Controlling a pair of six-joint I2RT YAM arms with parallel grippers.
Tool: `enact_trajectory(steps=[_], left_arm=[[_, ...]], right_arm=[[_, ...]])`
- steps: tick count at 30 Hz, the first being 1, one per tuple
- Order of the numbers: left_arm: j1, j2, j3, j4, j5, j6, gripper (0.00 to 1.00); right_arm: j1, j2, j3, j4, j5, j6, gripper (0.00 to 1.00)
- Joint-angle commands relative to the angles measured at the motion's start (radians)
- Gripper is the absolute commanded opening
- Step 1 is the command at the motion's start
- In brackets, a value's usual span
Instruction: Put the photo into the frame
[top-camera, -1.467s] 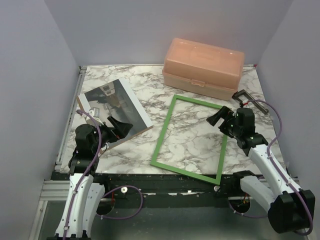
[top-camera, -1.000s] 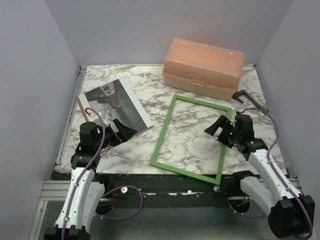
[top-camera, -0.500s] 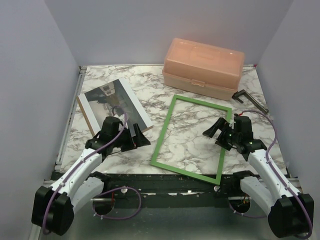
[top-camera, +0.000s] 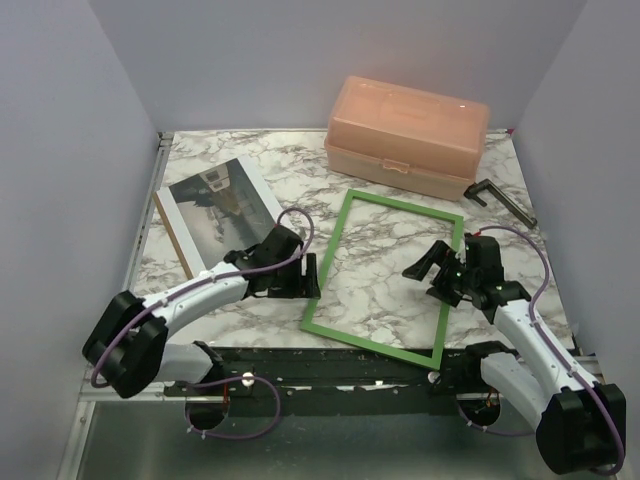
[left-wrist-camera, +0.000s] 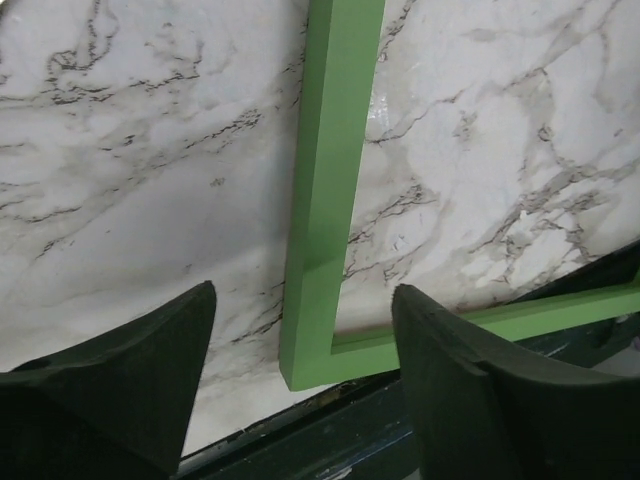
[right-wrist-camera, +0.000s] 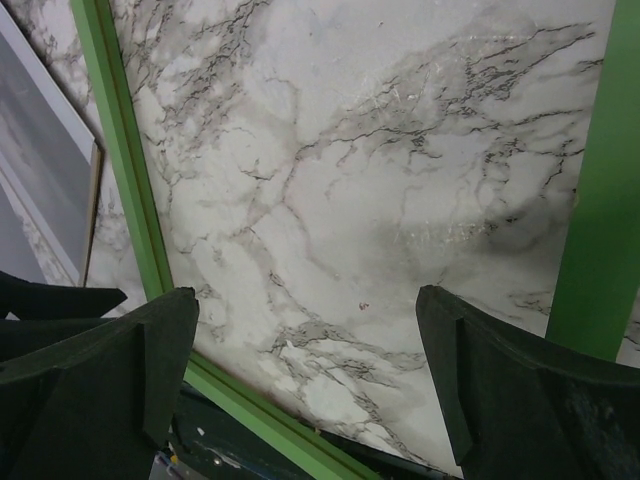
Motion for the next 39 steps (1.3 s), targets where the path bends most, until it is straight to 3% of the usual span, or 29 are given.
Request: enact_trajectory(steps=[1,8,15,22,35,37,39], left_arm=[[-0.090,0.154,0.084,-0.045,-0.141,0.007,0.66],[-0.220,0.367,0.215,-0.163,-0.275,-0.038,0.51],[-0.243,0.378,0.202,-0.190,-0.304,-0.092,0.18],[-0.243,0.359,0.170,-0.183,-0.274,-0.159,0.00],[-0.286,0.305,0.166,-0.205,-0.244,-0.221,0.02],[-0.298,0.304,0.173,-0.222,-0.247,-0.239,0.13],[-0.308,0.293,0.173,-0.224,-0.243,-0.254,0.39]], right_arm=[[0.002,-0.002,-0.012,0.018,-0.040,0.013,1.00],[0.001,0.005,-0.009,0.018,-0.057,0.018,1.00],[0.002,0.015,0.001,0.023,-0.065,0.022,1.00],[0.001,0.020,0.011,0.018,-0.073,0.022,1.00],[0.000,0.027,0.050,-0.017,-0.080,-0.013,1.00],[0.002,0.036,0.059,-0.025,-0.085,-0.022,1.00],[0.002,0.041,0.065,-0.029,-0.087,-0.029,1.00]])
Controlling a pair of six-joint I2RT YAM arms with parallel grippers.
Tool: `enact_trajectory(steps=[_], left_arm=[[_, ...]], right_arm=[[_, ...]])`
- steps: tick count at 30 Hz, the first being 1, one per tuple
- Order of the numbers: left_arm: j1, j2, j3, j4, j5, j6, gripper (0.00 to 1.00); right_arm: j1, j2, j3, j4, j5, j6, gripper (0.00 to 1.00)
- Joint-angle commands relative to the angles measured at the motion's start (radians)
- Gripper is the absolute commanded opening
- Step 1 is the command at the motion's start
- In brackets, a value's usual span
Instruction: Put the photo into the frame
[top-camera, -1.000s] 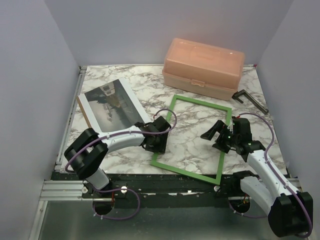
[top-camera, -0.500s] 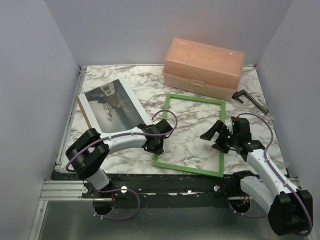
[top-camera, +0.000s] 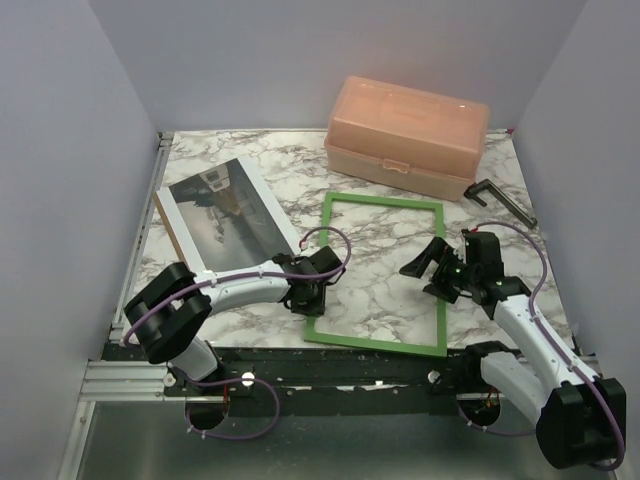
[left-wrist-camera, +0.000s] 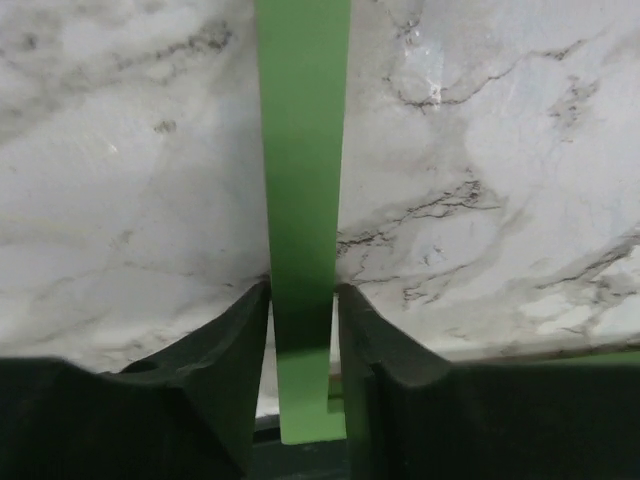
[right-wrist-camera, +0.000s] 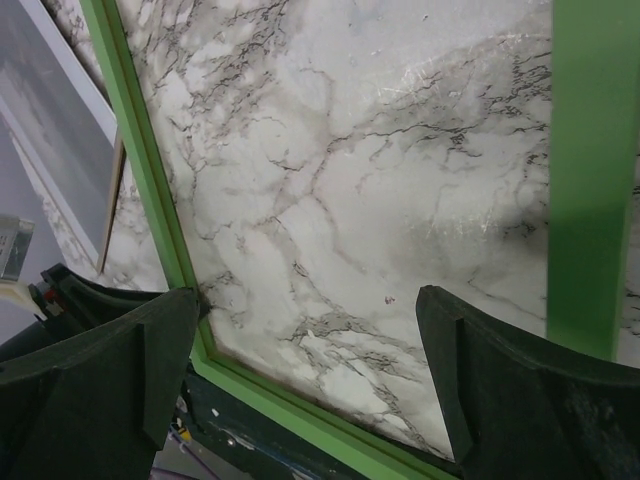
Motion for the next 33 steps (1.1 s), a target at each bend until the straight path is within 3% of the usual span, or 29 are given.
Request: enact_trajectory(steps=[1,3,5,10,16,23,29,33], left_arm=[[-0.037,-0.017,0.007,-0.070,0.040,-0.071,0.50],[-0.043,-0.038,0.004,-0.065,0.043,-0.074,0.70],[-0.043,-0.071,-0.006,-0.061,0.047,-0.080,0.81],[-0.042,-0.168,-0.021,-0.036,0.067,-0.075,0.91],[-0.018,-0.281,-0.076,0.083,0.148,-0.055,0.98],[0.063,-0.435,-0.242,0.273,0.273,-0.088,0.99],[0.180,-0.623,-0.386,0.375,0.342,-0.108,0.99],[0.229,-0.769,-0.426,0.341,0.317,-0.089,0.99]], right_arm=[[0.001,0.016,0.038,-0.030,-0.031,-0.028,1.00],[0.002,0.020,0.038,-0.024,-0.034,-0.029,1.00],[0.002,0.029,0.037,-0.015,-0.042,-0.029,1.00],[0.002,0.057,0.036,0.019,-0.083,-0.022,1.00],[0.005,0.121,0.058,0.050,-0.105,-0.020,1.00],[0.031,0.192,0.099,0.067,-0.109,-0.009,1.00],[0.115,0.258,0.130,0.113,-0.083,0.032,1.00],[0.211,0.341,0.163,0.164,-0.056,0.068,1.00]])
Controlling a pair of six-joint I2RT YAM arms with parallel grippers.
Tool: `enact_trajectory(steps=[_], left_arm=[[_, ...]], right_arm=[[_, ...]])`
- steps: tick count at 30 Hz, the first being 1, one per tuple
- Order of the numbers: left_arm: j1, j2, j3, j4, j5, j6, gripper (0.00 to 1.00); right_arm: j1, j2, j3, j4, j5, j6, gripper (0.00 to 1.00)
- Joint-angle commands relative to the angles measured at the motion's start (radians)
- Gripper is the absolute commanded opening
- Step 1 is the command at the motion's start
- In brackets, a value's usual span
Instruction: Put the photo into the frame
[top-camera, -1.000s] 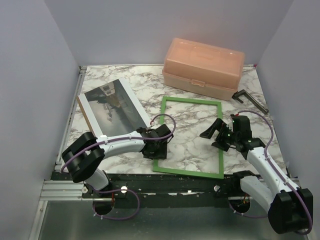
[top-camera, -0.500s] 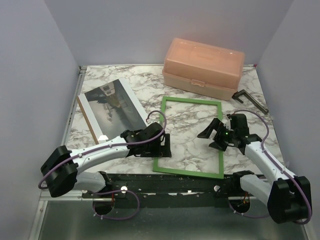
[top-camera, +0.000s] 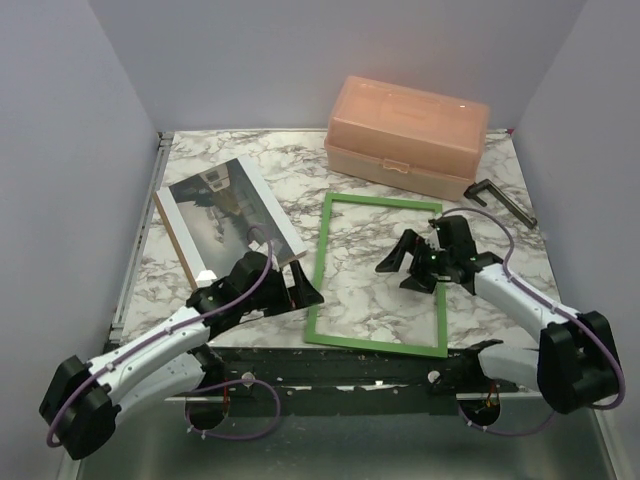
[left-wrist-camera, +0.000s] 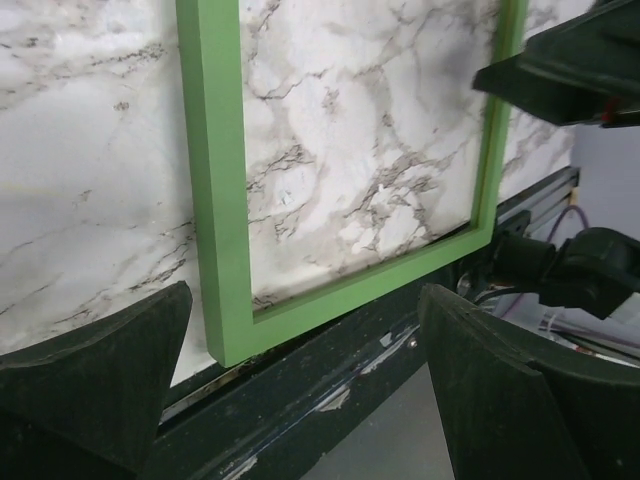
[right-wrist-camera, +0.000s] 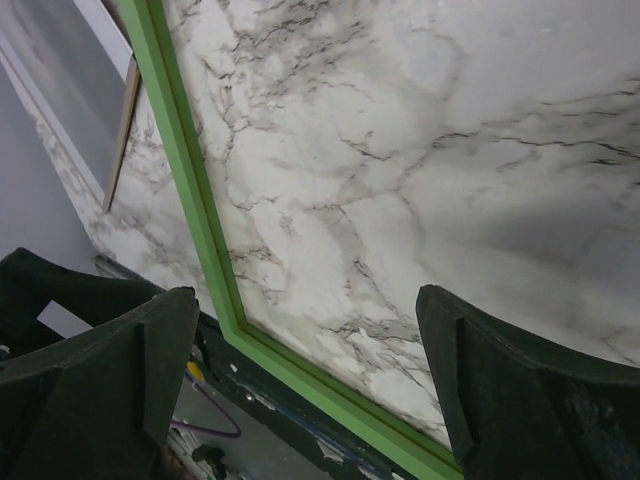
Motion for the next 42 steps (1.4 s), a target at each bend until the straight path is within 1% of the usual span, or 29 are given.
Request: enact_trajectory(steps=[1,5,9,10,14,17,21,23,26,27,30,32,36,37,38,39,42], left_arm=[[0.047,-0.154,-0.029,0.014,0.009,0.013,0.99],[0.050,-0.286,-0.017,-0.069,-0.046,0.046,0.99],[0.053,-0.391,0.004,-0.114,-0.061,0.076,0.99],[0.053,-0.406,0.010,-0.122,-0.064,0.082,0.99],[0.054,-0.429,0.039,-0.148,-0.069,0.105,0.99],[0.054,-0.417,0.056,-0.176,-0.071,0.115,0.99],[0.056,-0.405,0.062,-0.193,-0.062,0.118,0.99],[0.056,-0.408,0.059,-0.193,-0.061,0.117,0.99],[0.056,-0.420,0.054,-0.197,-0.065,0.117,0.99],[0.056,-0.423,0.054,-0.203,-0.070,0.119,0.99],[0.057,-0.437,0.050,-0.218,-0.082,0.119,0.99],[0.057,-0.445,0.045,-0.228,-0.088,0.118,0.99],[0.056,-0.459,0.025,-0.244,-0.095,0.114,0.99],[0.056,-0.462,0.022,-0.249,-0.095,0.111,0.99],[0.056,-0.462,0.019,-0.252,-0.093,0.109,0.99],[0.055,-0.464,0.016,-0.253,-0.092,0.108,0.99],[0.056,-0.459,0.009,-0.259,-0.089,0.104,0.99]], right_arm=[[0.107,0.093,0.061,0.085,0.031,0.053,1.00],[0.229,0.225,0.137,0.124,0.055,0.075,1.00],[0.335,0.368,0.257,0.103,0.089,0.070,0.99],[0.355,0.407,0.291,0.093,0.093,0.068,0.99],[0.434,0.525,0.416,0.032,0.125,0.053,0.92],[0.482,0.620,0.518,-0.048,0.177,0.037,0.92],[0.510,0.718,0.582,-0.093,0.186,0.030,0.80],[0.518,0.743,0.592,-0.098,0.198,0.030,0.77],[0.520,0.776,0.608,-0.110,0.219,0.036,0.65],[0.521,0.785,0.614,-0.113,0.221,0.037,0.65],[0.523,0.812,0.628,-0.103,0.214,0.039,0.56],[0.524,0.821,0.634,-0.089,0.203,0.041,0.46],[0.526,0.825,0.638,-0.063,0.182,0.043,0.23],[0.526,0.821,0.638,-0.059,0.180,0.045,0.18],[0.527,0.815,0.636,-0.052,0.174,0.047,0.17],[0.527,0.804,0.630,-0.043,0.169,0.049,0.12],[0.527,0.763,0.620,-0.030,0.159,0.047,0.10]])
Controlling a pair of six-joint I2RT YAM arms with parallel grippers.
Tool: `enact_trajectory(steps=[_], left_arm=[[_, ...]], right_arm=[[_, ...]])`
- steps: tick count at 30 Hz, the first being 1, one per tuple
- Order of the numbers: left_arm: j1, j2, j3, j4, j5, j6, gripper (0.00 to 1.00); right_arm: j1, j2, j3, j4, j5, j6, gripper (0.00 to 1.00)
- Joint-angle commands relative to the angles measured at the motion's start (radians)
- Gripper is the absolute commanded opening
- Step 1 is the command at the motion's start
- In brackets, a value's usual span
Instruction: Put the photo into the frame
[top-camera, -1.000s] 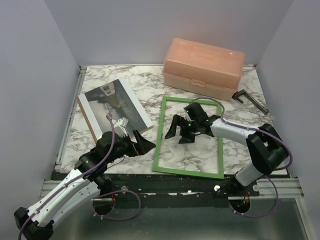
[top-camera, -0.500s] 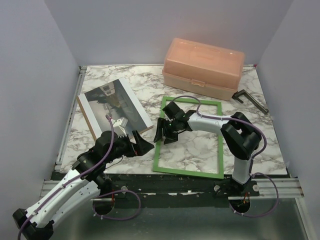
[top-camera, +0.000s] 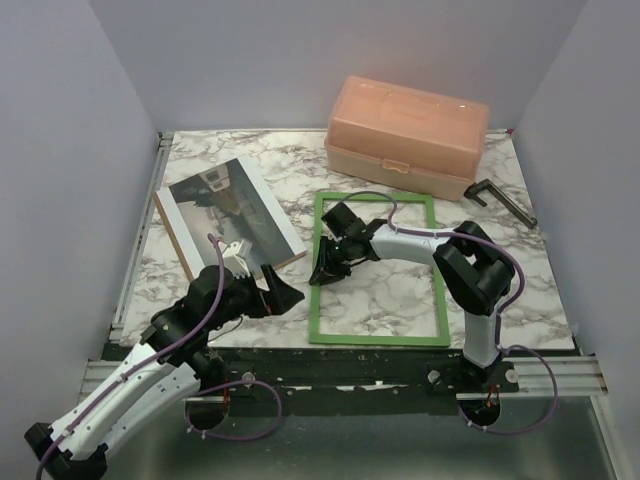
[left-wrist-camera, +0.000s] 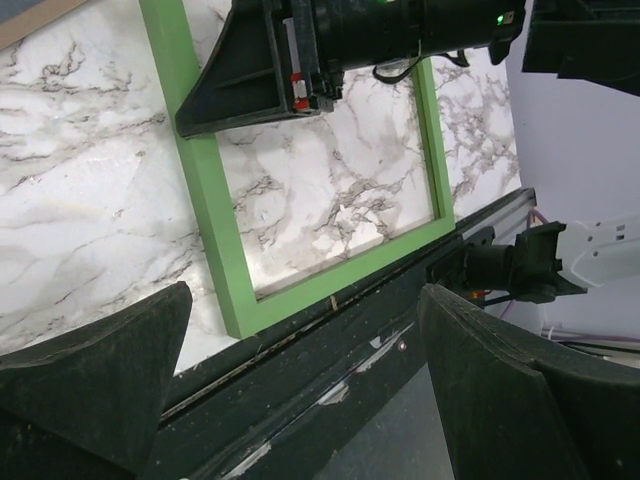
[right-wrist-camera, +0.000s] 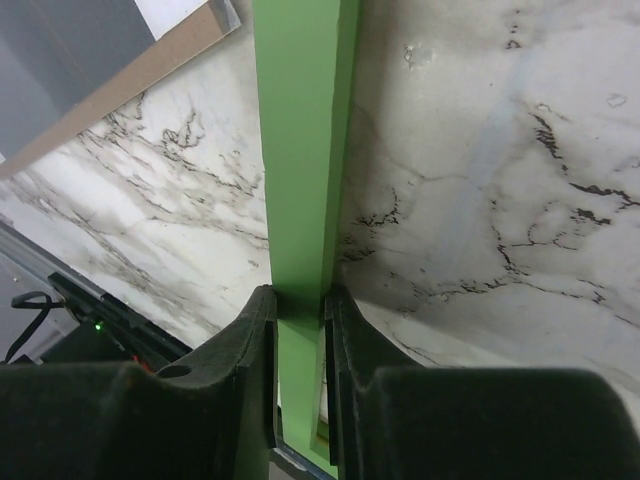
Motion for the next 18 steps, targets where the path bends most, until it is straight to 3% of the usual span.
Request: enact_trajectory(steps=[1,12,18], left_arm=[[0.006,-0.001,-0.023,-0.031,-0.017,-0.003,0.99],[0.007,0.062,-0.043,0.030,0.039,-0.048,0.99],[0.018,0.045,-0.125,0.232,0.182,-0.098,0.98]], right_arm=[[0.008,-0.030,-0.020,-0.006,0.008,-0.021,0.09],[0.007,-0.231,-0.020,0.027,-0.149,0.005,0.07],[0.009,-0.297,-0.010,0.032,-0.224,0.028,0.07]])
